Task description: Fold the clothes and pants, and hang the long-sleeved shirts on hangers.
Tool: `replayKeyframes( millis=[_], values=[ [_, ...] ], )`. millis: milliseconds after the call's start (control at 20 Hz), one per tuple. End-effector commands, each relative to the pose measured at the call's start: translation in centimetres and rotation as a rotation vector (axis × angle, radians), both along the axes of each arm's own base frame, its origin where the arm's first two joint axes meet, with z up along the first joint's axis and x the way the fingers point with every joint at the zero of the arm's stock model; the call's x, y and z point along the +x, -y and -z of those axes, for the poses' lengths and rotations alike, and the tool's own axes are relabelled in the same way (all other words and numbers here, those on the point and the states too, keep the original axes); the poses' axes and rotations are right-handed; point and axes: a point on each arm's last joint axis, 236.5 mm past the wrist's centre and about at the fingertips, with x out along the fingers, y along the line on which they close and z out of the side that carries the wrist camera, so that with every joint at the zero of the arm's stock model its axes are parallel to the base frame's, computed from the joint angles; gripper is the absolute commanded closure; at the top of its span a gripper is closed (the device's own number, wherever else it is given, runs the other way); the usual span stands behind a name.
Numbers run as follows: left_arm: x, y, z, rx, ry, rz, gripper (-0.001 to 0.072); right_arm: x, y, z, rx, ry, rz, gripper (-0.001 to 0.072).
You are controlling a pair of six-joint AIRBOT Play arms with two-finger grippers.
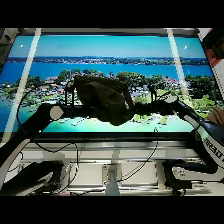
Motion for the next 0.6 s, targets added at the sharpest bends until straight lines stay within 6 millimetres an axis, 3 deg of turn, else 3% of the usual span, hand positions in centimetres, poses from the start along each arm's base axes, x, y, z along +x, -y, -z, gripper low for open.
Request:
replayKeyframes(
  millis=[0, 150, 300, 550],
  values=[
    [0.7, -1.1, -2.4, -0.025, 0.063, -0.035, 0.0679, 2.8, 1.1, -4.9, -0.001, 0.123, 0.023, 0.0669],
    [2.1, -4.7, -7.3, -0.064, 0.198, -0.14, 0.0678, 6.7, 5.9, -10.8, 0.002, 0.228, 0.191, 0.0669],
    [2.4, -9.3, -12.5, -0.084, 0.35, -0.262, 0.0678, 7.5, 9.7, -16.1, 0.01, 0.335, 0.278, 0.0669],
    [1.6, -9.9, -19.5, -0.209, 0.557, -0.321, 0.0678, 4.6, 7.8, -23.9, 0.034, 0.511, 0.213, 0.0669]
  ],
)
